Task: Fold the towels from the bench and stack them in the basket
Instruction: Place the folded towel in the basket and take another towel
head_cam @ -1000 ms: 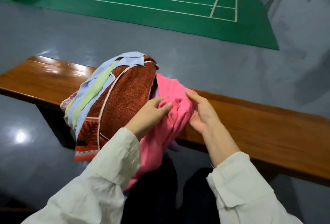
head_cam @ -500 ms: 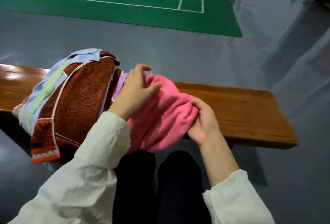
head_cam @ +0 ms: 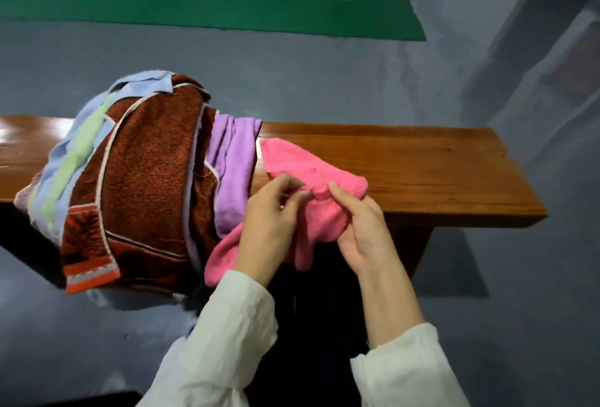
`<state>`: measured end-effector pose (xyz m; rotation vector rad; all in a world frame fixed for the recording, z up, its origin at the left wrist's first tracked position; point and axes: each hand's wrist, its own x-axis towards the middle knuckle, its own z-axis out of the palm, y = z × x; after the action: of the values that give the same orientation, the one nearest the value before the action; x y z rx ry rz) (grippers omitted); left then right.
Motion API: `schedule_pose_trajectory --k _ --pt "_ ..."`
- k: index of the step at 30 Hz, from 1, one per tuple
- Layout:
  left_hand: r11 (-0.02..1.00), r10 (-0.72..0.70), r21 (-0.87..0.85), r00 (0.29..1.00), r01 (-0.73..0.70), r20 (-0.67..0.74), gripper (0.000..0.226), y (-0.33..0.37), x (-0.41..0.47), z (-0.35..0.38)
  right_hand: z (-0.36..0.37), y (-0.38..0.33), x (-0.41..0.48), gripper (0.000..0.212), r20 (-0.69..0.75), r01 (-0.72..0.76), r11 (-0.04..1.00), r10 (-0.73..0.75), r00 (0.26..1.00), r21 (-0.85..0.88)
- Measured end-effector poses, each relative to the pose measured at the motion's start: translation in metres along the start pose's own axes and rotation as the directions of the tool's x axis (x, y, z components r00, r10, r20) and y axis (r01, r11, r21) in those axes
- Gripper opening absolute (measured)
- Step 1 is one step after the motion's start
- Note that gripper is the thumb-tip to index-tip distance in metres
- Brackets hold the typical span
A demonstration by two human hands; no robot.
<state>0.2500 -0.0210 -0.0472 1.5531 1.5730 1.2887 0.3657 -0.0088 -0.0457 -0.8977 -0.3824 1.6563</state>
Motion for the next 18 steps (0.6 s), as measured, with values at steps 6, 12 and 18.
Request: schedule_pose_trajectory --k 6,12,18 --pt "0.992 -0.123 0.011 0.979 0.127 -0.163 0.028 -0.021 -0.002 -0.045 -0.002 -0.004 -0.019 0.032 -0.112 0.041 0.994 -0.052 0.992 -0.098" --pt "0.960 -0.010 0.274 0.990 0.048 -0.140 0.014 -0.007 -0.002 -0.047 0.001 -0.007 -0.025 0.018 -0.065 -0.028 0.997 0.023 0.998 -0.079" --pt "0.992 -0.060 0.119 0.995 0.051 0.074 0.023 0.014 -0.040 -0.014 0.018 0.012 -0.033 0.029 0.217 -0.141 0.975 0.103 0.971 0.170"
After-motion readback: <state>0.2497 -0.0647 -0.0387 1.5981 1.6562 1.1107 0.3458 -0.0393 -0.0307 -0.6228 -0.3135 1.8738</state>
